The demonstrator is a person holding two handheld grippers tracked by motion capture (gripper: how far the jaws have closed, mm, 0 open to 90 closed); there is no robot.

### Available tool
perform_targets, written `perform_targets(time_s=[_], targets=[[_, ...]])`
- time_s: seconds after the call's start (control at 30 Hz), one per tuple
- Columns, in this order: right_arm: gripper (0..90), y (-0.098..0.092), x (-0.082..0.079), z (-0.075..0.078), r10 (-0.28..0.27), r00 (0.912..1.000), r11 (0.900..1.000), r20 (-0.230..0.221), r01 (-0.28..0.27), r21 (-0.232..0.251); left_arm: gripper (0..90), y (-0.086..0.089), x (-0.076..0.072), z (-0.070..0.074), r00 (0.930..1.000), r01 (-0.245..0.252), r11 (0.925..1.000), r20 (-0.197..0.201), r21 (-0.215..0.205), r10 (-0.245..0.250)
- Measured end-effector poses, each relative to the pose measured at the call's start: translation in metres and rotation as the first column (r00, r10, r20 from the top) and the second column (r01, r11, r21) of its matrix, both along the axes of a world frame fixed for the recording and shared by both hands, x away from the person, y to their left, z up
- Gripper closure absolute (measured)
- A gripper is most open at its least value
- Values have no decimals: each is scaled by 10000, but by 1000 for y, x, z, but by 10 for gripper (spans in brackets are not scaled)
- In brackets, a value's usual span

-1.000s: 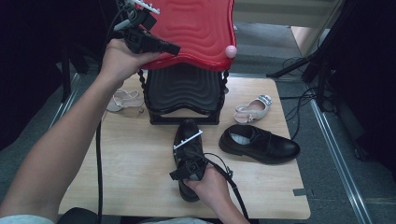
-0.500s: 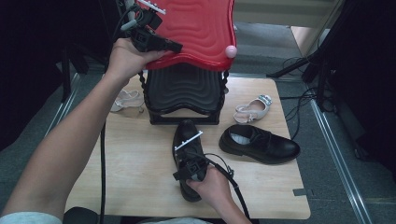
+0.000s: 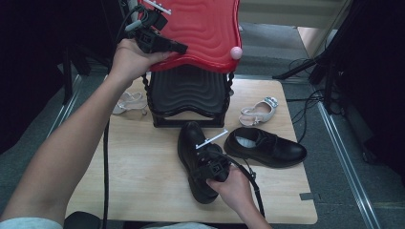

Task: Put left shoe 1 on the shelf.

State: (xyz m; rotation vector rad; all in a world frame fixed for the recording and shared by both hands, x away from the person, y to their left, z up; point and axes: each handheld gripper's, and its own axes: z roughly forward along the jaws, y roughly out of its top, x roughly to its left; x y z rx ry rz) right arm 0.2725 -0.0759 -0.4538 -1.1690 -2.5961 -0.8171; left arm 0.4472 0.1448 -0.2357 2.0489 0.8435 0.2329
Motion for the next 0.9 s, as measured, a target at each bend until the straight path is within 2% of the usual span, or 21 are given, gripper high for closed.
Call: perform_targets(time_s=[0.17,0.33,0.47,0.5,0.53,0.67,0.87,0.9], targets=[[870,-15,3,9,-128,9998,9996,167,124,268,900,0,1,0,10000,29,10000,-8,-31,-29],[869,-24,6,20,35,10000,9959,-38,-31,904,900,0,0,0,10000,-3,10000,-31,-56,2],[869,-24,3,30,197,9996,9951,179,-213,966,900,0,0,0,10000,-9,10000,-53,-38,9],[869,-24,2,34,263,9993,9942,273,-290,1034,900,0,0,0,10000,-2,10000,-41,-20,2],[869,-25,-1,45,314,9988,9920,366,-356,1210,900,0,0,0,10000,-11,10000,-56,-12,11],[868,-26,-4,63,516,9970,9866,584,-600,1515,900,-1,0,1,10000,-63,9999,-77,111,64],[867,-23,0,89,636,9928,9814,1012,-807,1743,900,-1,0,2,9998,-119,9998,-187,137,121],[867,-23,0,89,636,9928,9814,1012,-807,1743,900,-1,0,2,9998,-119,9998,-187,137,121]])
